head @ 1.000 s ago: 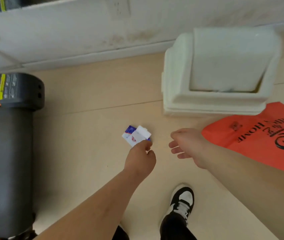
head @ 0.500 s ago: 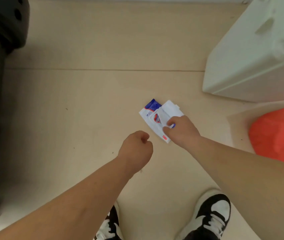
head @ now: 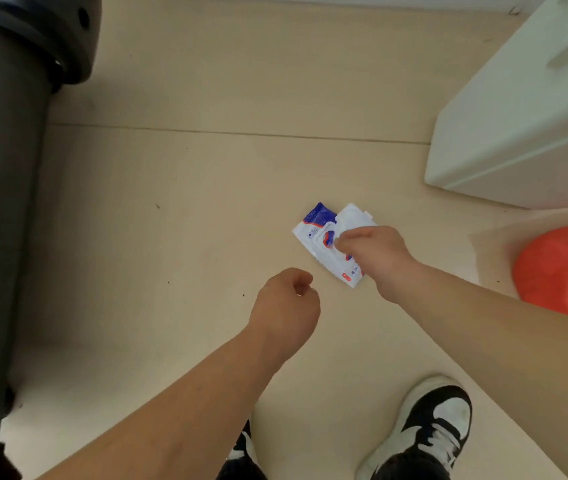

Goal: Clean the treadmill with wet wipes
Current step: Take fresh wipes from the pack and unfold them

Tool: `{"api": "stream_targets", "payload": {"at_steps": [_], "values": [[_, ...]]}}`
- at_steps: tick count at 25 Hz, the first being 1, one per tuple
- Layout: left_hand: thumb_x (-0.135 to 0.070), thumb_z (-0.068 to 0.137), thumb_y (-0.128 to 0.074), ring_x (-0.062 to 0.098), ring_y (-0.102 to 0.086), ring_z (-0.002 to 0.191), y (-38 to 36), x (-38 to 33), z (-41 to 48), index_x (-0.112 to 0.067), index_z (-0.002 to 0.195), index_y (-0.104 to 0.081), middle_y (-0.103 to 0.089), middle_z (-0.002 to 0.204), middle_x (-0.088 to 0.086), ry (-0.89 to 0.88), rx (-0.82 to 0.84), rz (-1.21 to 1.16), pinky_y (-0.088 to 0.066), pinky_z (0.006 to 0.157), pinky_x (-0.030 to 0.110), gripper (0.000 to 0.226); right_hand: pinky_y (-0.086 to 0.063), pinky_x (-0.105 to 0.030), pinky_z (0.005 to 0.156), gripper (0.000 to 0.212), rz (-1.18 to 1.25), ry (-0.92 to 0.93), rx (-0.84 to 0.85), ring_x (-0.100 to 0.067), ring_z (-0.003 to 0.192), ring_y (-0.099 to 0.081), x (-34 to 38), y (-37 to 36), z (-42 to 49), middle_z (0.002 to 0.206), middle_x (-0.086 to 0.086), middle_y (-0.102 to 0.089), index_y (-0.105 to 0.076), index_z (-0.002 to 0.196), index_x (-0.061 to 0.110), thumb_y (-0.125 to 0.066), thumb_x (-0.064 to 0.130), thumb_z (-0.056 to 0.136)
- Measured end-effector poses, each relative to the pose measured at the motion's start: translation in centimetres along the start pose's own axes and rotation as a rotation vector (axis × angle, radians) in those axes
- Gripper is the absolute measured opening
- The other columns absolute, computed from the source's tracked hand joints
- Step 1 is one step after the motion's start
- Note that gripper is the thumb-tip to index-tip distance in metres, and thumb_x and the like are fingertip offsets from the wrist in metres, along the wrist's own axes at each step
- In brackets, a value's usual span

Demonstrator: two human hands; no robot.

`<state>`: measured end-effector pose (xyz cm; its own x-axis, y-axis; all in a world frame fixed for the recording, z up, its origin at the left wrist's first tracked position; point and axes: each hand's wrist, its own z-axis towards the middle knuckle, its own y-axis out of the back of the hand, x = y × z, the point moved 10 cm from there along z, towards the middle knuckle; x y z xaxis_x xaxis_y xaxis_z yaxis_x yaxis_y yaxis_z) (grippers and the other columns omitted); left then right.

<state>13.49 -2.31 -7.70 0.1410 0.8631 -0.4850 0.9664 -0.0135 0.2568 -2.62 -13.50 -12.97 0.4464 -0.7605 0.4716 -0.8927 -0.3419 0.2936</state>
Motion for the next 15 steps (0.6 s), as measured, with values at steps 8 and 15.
{"api": "stream_targets", "payload": {"at_steps": [8,15], "values": [[-0.044,0.104,-0.049,0.018,-0.073,0.095,3.4,-9.8,-9.9,-0.015,0.114,-0.075,-0.077,0.108,0.004,0.03,0.133,-0.753,-0.059,0.088,0.037,0.04,-0.061,-0.047,0.086,0.036,0.446,0.112,0.298,-0.03,0.085,-0.074,11.1,1.8,-17.1,0.105,-0.017,-0.073,-0.066,0.118,0.012,-0.065,-0.01,0.09],[-0.019,0.094,-0.069,0.019,-0.069,0.089,12.5,-17.6,-24.1,-0.016,0.092,-0.077,-0.077,0.099,0.009,-0.183,-0.04,-0.757,-0.051,0.081,0.036,0.01,-0.061,-0.041,0.085,0.028,0.173,0.323,0.123,-0.019,0.094,-0.074,21.0,5.0,-33.1,0.106,-0.001,-0.074,-0.073,0.106,0.029,-0.069,0.006,0.091]]}}
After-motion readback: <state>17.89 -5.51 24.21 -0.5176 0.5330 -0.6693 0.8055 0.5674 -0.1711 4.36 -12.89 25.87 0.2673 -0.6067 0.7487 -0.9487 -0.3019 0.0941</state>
